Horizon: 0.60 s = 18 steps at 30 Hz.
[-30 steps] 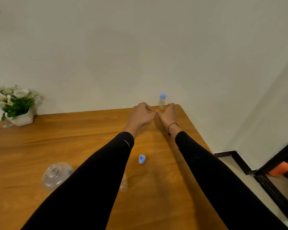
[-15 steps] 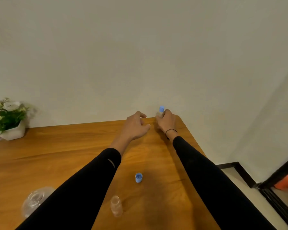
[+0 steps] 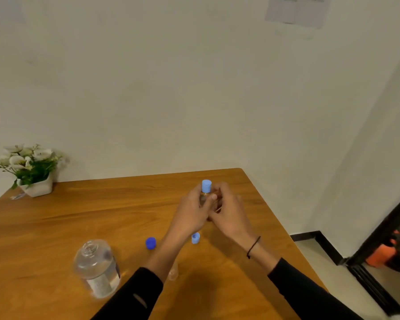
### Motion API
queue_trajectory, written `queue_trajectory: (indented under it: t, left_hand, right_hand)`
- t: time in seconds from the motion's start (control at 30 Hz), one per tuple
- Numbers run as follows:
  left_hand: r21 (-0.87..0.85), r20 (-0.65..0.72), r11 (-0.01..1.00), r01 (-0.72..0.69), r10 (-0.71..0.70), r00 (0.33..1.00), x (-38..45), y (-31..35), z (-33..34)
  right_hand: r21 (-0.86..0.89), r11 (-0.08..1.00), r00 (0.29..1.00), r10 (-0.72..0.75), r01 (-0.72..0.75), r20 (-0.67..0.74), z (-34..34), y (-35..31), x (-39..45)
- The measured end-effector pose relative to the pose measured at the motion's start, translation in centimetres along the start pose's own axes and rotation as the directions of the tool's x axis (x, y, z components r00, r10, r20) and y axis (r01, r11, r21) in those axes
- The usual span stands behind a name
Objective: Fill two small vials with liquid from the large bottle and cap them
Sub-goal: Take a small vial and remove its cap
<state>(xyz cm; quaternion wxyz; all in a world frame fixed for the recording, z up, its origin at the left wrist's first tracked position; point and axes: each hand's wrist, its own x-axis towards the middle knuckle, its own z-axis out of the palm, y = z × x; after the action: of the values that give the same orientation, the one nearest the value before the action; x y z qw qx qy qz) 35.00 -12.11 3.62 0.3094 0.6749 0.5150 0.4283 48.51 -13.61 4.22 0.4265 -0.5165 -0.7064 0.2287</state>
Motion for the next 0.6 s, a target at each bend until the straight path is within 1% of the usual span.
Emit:
queue_trajectory:
  t: [0.1, 0.13, 0.17, 0.2, 0.27, 0.3, 0.33, 0.4, 0.47, 0.53, 0.6]
  left_hand:
    - [-0.036, -0.031, 0.999, -0.021, 0.020, 0.999, -1.4, 0.4, -1.2]
    - [-0.036, -0.030, 0.999, -0.020, 0.019, 0.999, -1.8, 0.6, -1.5]
    - [-0.021, -0.030, 1.000, -0.015, 0.014, 0.999, -2.2, 0.7, -1.6]
    - [-0.006, -0.036, 1.000, -0.012, 0.012, 0.999, -2.5, 0.8, -1.7]
    - [0.007, -0.065, 1.000, -0.003, 0.003, 0.998, -3.3, 1.1, -1.9]
    - [-0.002, -0.084, 1.000, -0.004, 0.004, 0.996, -3.7, 1.2, -1.9]
    - [-0.023, -0.100, 0.999, -0.022, 0.020, 0.995, -4.0, 1.3, -2.1]
    - [-0.076, -0.102, 0.996, -0.049, 0.042, 0.994, -4.6, 1.3, -2.4]
    - [-0.133, -0.054, 0.990, -0.052, 0.045, 0.998, -5.1, 1.4, -2.9]
    - [-0.137, 0.000, 0.989, -0.053, 0.053, 0.999, -5.5, 1.2, -3.2]
    - [-0.134, 0.001, 0.990, -0.045, 0.046, 0.999, -5.9, 1.0, -3.3]
  right_hand:
    - [0.037, 0.999, 0.998, -0.027, 0.025, 0.059, -1.4, -2.6, -0.6]
    - [0.035, 0.999, 0.997, -0.033, 0.031, 0.064, -1.7, -3.3, -0.6]
    - [-0.003, 0.998, 0.996, -0.062, 0.062, 0.064, -2.0, -4.2, -0.5]
    - [-0.110, 0.987, 0.992, -0.110, 0.116, 0.062, -2.1, -4.9, -0.4]
    - [-0.351, 0.909, 0.975, -0.209, 0.223, 0.078, -2.3, -6.2, -0.2]
    - [-0.412, 0.877, 0.968, -0.235, 0.248, 0.083, -2.4, -6.6, -0.1]
    - [-0.436, 0.862, 0.965, -0.248, 0.260, 0.086, -2.7, -7.0, 0.2]
    - [-0.411, 0.868, 0.960, -0.241, 0.279, 0.144, -3.4, -7.7, 0.4]
    - [-0.379, 0.875, 0.943, -0.217, 0.302, 0.251, -4.0, -8.0, 0.2]
    - [-0.367, 0.859, 0.904, -0.222, 0.358, 0.364, -4.7, -8.1, -0.2]
    - [-0.319, 0.855, 0.853, -0.234, 0.409, 0.466, -5.3, -8.2, -0.8]
